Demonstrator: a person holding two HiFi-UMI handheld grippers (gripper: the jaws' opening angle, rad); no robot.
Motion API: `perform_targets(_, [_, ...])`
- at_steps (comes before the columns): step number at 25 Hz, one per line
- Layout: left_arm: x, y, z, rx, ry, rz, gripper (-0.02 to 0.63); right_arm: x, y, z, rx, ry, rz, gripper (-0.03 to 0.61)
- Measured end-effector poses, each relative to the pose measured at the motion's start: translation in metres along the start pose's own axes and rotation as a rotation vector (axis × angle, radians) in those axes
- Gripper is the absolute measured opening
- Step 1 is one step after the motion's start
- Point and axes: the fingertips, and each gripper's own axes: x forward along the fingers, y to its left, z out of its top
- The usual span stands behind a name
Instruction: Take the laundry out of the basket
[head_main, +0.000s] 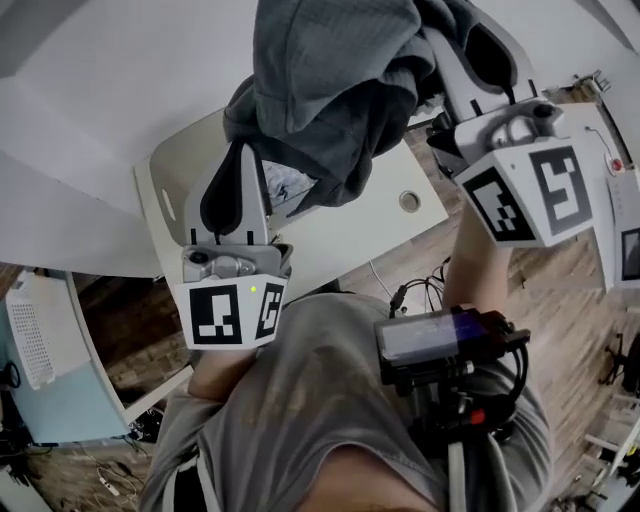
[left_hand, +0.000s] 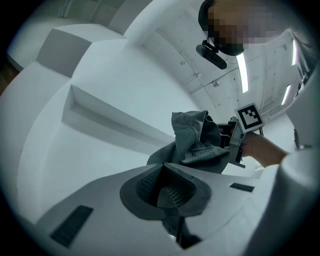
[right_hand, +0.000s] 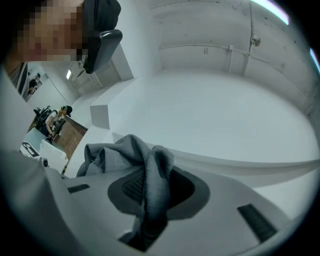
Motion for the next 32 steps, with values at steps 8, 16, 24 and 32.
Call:
perform_targets(8, [0.017,-0.042,-0.011,-0.052,0.013,-0.132,0.008,-0.052,-0.045,0.013,-0.078,0.039,-0.170,0.074])
perform_targets(16, [0.032,-0.062,-0.026,-0.068,0.049,-0.201,0.008,-0.079,-0.064,-0.033,-0.076,0.134,-0.253,0.072])
perform_targets(24, [0.046,-0.063,-0.033,-0.056,0.068,-0.219,0.008,-0.094,-0.067,-0.073,-0.054,0.199,-0.288,0.071])
perform_targets(32, [0.057,-0.057,-0.046,-0.052,0.089,-0.225,0.008,-0.108,-0.057,-0.133,-0.026,0.303,-0.280,0.071])
